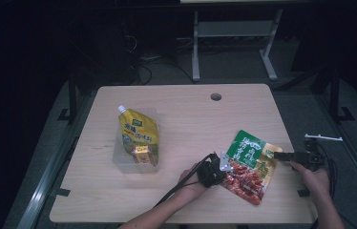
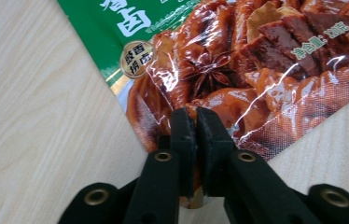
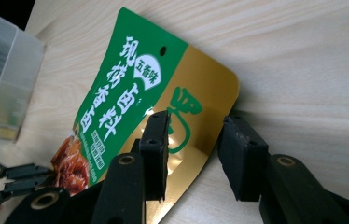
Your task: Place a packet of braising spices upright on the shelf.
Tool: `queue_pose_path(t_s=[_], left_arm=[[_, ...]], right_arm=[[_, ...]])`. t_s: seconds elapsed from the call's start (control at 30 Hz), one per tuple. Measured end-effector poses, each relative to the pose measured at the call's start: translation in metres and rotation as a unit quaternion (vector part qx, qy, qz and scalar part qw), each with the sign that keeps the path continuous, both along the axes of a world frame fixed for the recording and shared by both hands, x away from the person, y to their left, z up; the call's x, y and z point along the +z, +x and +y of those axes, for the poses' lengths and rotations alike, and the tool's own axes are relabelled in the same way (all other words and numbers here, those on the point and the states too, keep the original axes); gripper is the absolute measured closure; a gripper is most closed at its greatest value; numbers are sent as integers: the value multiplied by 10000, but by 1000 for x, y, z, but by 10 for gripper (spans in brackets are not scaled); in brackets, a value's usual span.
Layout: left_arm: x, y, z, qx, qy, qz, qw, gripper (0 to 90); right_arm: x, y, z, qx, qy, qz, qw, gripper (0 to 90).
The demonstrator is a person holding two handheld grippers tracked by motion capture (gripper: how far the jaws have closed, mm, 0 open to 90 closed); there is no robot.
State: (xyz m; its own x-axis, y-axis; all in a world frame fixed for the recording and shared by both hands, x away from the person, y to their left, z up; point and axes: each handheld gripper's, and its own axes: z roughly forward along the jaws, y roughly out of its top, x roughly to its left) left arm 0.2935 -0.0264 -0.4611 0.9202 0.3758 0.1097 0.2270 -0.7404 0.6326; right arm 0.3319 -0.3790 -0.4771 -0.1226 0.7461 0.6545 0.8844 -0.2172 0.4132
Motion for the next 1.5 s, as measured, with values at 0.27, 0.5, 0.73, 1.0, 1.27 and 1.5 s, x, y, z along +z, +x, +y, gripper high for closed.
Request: queue_pose_path(t_s=[0.27, 0.5, 0.73, 1.0, 1.27, 1.5], left_arm=[[0, 0, 0, 30, -7, -18, 10000, 807], [0, 0, 0, 19, 5, -14, 10000, 808], [0, -1, 0, 12, -1, -18, 10000, 811], [0, -1, -1, -23, 49, -56, 10000, 817], [0, -2, -1, -38, 71, -79, 9999, 820], [0, -3, -2, -34, 65, -90, 9999, 822]], right_arm=[[7, -2, 15, 160, -602, -120, 9980, 629], [8, 0, 21, 284, -659, -113, 9974, 622], [8, 2, 28, 352, -693, -136, 9969, 618], [9, 1, 40, 498, -748, -160, 9958, 604], [10, 1, 50, 586, -787, -157, 9950, 614], [12, 1, 59, 594, -990, -196, 9931, 629]])
